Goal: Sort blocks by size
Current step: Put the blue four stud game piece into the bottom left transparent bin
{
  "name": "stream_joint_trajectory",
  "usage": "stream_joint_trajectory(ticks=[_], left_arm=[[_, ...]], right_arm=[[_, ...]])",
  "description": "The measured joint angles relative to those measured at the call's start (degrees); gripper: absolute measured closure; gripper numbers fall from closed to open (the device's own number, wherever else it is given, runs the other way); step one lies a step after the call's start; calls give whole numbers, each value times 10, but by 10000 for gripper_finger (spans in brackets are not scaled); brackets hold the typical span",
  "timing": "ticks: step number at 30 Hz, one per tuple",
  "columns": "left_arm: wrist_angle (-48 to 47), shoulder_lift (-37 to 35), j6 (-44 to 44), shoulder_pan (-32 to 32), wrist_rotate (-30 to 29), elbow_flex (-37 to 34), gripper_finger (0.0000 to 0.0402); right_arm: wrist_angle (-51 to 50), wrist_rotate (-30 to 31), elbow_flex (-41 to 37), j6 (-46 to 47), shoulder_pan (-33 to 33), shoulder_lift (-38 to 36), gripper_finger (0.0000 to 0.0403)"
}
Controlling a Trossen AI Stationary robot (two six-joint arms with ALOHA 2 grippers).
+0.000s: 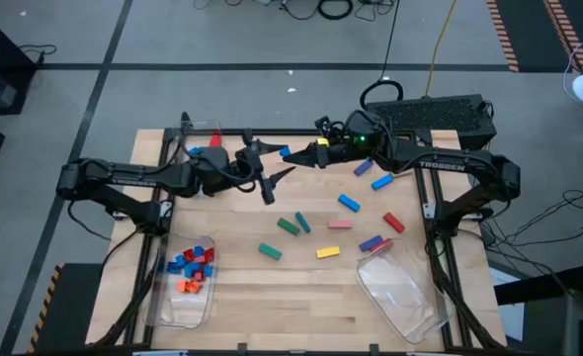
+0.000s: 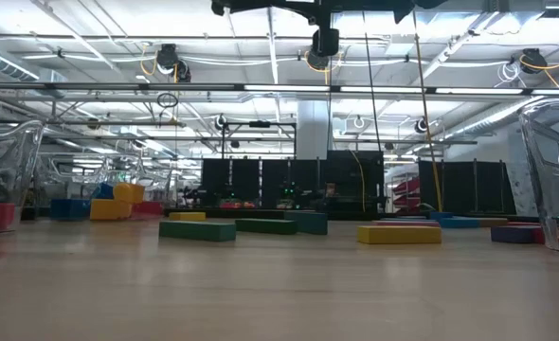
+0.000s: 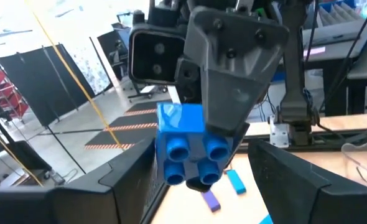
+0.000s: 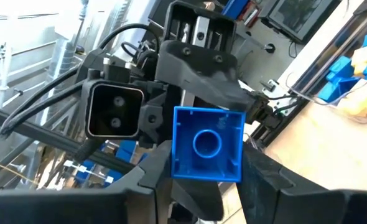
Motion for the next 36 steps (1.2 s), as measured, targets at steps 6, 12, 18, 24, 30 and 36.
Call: stream_joint_trajectory(ticks=[6,12,18,24,30,36], left_arm=[[28,0,0,0,0,0,191],[27,0,5,0,-2,0,244],[25,0,4,0,-3,0,250],[21,-3,-6,-4,-14,0,251],[-21,-26,-41,-9,-29,1,251],[-144,-59,-144,-14,-31,1,251]], right_arm=[[0,-3,0,0,0,0,278],[-2,-4,0,6,0,0,277],[-2,-1,0,6,0,0,266],[0,-7,0,12,-9,0,243],[45,4,0,26,-18,-2,218],[20,53,0,11,-33,-11,184]])
